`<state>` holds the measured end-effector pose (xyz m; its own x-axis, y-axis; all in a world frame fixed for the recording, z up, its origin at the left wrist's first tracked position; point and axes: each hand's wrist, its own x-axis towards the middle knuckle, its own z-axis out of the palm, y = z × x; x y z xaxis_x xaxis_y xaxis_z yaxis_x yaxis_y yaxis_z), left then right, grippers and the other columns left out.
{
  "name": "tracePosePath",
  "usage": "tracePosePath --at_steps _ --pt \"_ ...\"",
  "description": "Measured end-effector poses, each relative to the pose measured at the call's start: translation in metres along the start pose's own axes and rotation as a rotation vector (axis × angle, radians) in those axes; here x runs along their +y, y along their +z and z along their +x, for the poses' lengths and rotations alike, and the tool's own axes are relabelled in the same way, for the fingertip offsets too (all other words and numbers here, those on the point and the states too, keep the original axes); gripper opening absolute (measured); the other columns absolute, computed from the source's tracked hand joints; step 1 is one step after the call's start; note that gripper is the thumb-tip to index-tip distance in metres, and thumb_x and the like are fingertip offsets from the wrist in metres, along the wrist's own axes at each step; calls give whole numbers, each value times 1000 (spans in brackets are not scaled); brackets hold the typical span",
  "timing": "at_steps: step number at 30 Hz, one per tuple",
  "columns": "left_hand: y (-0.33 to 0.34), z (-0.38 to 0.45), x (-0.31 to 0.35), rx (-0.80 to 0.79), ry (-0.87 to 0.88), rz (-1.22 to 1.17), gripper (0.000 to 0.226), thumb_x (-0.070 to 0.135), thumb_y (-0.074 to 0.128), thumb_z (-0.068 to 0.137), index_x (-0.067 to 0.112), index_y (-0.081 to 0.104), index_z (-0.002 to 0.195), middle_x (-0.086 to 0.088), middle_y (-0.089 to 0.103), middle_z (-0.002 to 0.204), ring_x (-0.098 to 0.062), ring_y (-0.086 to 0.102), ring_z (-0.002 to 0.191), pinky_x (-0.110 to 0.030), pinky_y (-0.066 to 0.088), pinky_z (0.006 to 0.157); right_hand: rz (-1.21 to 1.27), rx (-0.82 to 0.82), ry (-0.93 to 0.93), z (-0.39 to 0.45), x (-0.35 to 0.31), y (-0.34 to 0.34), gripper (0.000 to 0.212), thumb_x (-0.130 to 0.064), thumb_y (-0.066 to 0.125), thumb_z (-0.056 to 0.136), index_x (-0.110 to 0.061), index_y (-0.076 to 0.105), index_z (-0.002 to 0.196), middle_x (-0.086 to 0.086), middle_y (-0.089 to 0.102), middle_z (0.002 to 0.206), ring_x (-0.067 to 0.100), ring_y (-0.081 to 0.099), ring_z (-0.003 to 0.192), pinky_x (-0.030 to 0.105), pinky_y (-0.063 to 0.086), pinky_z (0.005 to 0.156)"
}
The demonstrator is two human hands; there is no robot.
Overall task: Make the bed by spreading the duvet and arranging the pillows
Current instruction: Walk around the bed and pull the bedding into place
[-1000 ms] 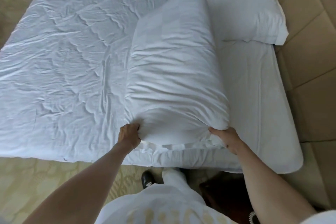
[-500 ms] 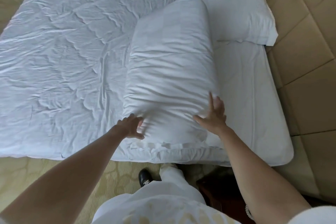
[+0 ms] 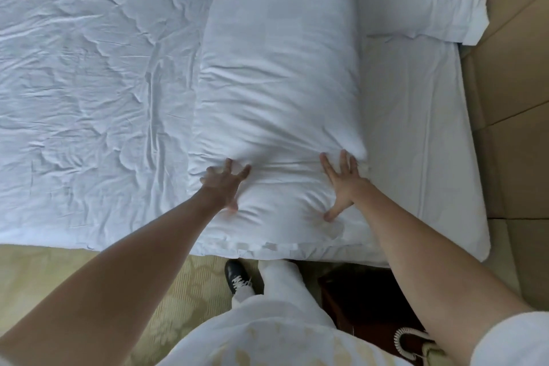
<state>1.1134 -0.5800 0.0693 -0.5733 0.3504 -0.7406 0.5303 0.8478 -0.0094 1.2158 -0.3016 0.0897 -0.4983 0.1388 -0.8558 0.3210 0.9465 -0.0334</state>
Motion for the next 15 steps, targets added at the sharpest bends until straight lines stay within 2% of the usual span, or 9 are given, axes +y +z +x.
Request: tracePosePath --at_steps 3,7,9,13,15 --pt "-1 17 14 -60 -9 36 115 40 79 77 42 -9 153 -14 -12 162 -56 11 141 -63 35 106 -22 -64 0 21 14 0 166 -57 92 42 -44 -51 125 9 -57 139 38 -43 135 72 16 110" --pt "18 32 24 -91 -24 69 125 47 78 75 36 -21 151 -19 -22 159 -61 0 140 -66 25 110 -20 -118 22 54 19 10 170 -56 94 37 -48 -62 105 4 -71 115 36 -53 123 74 19 108" --pt "29 38 26 -85 -48 69 129 49 78 74 34 -25 149 -20 -27 157 -62 -4 139 -68 21 111 -9 -117 23 66 18 17 173 -55 95 34 -49 -62 105 3 -73 111 34 -57 115 77 18 105" --pt "41 44 31 -26 -71 90 130 52 77 74 30 -27 149 -24 -28 156 -64 -4 138 -68 19 111 44 -100 1 71 19 24 170 -50 96 41 -48 -54 120 2 -68 125 29 -56 120 85 17 93" --pt "44 43 32 -17 -74 96 130 54 76 74 30 -26 149 -24 -26 156 -63 -2 139 -66 20 112 14 -119 -13 74 21 26 169 -54 95 40 -48 -57 116 1 -71 118 29 -58 115 84 16 96"
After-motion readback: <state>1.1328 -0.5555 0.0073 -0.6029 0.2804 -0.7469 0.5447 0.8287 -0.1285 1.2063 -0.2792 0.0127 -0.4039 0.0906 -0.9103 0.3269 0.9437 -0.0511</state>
